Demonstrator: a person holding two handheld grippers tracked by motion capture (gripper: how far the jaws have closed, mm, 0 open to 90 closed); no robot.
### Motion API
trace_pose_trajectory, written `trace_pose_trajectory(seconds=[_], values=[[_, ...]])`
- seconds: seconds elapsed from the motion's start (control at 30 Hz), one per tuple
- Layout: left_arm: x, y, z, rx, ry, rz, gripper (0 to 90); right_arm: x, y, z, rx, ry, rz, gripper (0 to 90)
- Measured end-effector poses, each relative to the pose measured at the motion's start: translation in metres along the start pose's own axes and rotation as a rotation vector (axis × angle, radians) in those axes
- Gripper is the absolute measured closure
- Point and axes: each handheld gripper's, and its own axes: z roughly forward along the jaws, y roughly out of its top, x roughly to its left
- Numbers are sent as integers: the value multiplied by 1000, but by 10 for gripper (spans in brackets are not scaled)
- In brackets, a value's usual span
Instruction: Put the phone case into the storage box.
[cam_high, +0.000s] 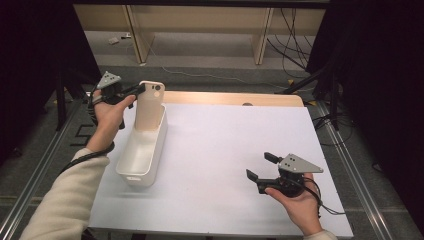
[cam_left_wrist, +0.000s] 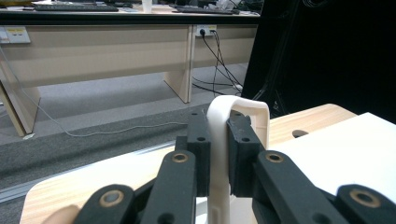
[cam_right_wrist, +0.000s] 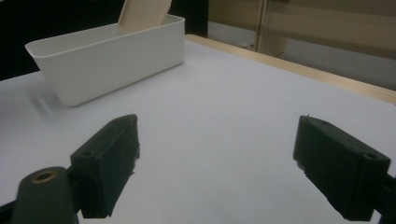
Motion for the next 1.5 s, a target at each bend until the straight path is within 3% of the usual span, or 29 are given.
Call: trace_pose_trajectory(seconds=[0.23,0.27,0.53,0.57,0.87,1.0,1.03,1.1,1.13,1.17,1.5], values=[[0,-3,4,12,-2,15,811,0,0,0,7,8,10,157],[1,-3,5,14,-3,17,811,1,-1,3,-29,19,19,157],[0,-5,7,25,3,20,811,1,-1,3,-35,14,12,157],[0,-5,7,26,3,20,811,-1,-1,4,-53,5,-11,157],[0,-8,10,37,11,21,811,1,-1,3,-32,20,17,157],[-1,-9,11,39,12,21,811,0,-1,4,-44,10,-5,158],[0,-9,11,41,11,24,810,1,-1,3,-30,21,17,157],[5,-8,14,35,-28,98,810,1,-1,2,-20,17,17,158],[11,-5,15,36,-47,202,810,1,-1,2,-20,17,17,158],[13,-5,15,36,-44,235,810,1,-1,3,-24,10,10,158],[12,-7,19,42,-46,236,809,0,-2,4,-24,7,4,158]])
